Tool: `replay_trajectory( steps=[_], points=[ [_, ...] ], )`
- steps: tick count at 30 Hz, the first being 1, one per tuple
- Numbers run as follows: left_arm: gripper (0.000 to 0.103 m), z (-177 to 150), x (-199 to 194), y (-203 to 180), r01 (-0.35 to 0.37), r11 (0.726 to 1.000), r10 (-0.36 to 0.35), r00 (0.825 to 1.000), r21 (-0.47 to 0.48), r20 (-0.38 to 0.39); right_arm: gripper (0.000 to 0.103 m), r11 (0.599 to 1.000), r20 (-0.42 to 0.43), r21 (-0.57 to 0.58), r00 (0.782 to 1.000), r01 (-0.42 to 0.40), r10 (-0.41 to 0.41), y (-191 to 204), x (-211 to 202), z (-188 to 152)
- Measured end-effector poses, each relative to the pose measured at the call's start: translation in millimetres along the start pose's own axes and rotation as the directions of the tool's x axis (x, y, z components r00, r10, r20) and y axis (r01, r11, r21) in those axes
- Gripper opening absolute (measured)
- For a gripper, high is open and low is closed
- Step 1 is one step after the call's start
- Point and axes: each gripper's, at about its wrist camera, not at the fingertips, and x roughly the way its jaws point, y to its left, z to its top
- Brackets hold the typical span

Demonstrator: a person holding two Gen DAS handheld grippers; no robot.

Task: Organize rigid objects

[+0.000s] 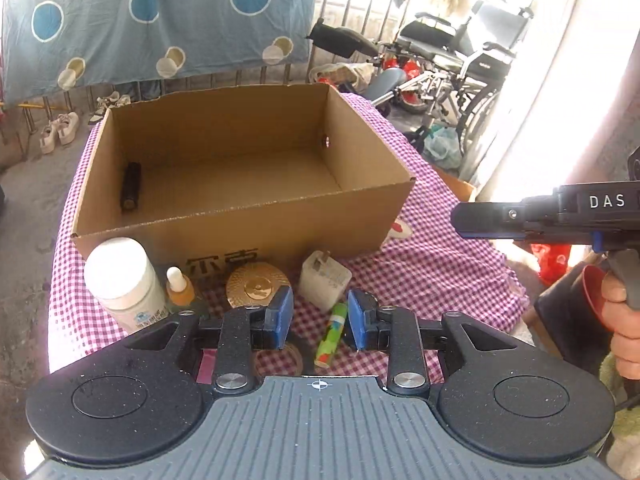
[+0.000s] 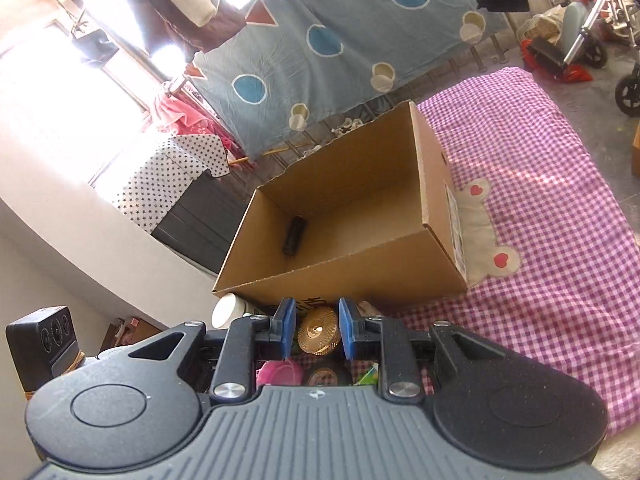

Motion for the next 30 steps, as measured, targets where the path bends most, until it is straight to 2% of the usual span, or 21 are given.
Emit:
replay_trajectory(
  steps=[4, 8, 15, 21, 26, 30],
  points=[
    [0.03, -27.8, 29.1, -25.6, -0.038, 0.998, 0.038, 0.999, 0.047, 0.004, 0.026, 0.993, -0.04, 0.094, 0.997, 0.073, -0.069, -33.3, 24.1, -31.7],
    [0.03, -39.0, 55.6, -40.6, -0.037, 0.995, 0.041, 0.998, 0.088, -0.044, 0.026, 0.98, -0.092, 0.173, 0.993, 0.094, -0.079, -58.0, 47.9, -51.0],
    [0.03, -38.4, 94.1, -57.3, -0.05, 0.991, 0.063, 0.994, 0.125, -0.095, 0.026, 0.979, -0.148, 0.133, 0.98, 0.152, -0.133, -61.8, 77.8, -55.2],
    [0.03, -31.8, 111.7, -56.4, -0.049, 0.989, 0.066, 0.991, 0.136, -0.118, 0.026, 0.98, -0.165, 0.132, 0.978, 0.151, -0.128, -67.2, 89.4, -52.8],
    [0.03, -25.5, 114.9, -57.6, 0.008, 0.99, 0.009, 0.993, 0.141, -0.12, 0.026, 0.98, -0.164, 0.163, 0.983, 0.113, -0.086, -78.4, 90.2, -52.2],
    [0.03, -20.7, 116.4, -58.1, 0.019, 0.992, -0.004, 0.993, 0.128, -0.12, 0.026, 0.979, -0.172, 0.175, 0.983, 0.101, -0.071, -86.8, 85.7, -49.5]
  ],
)
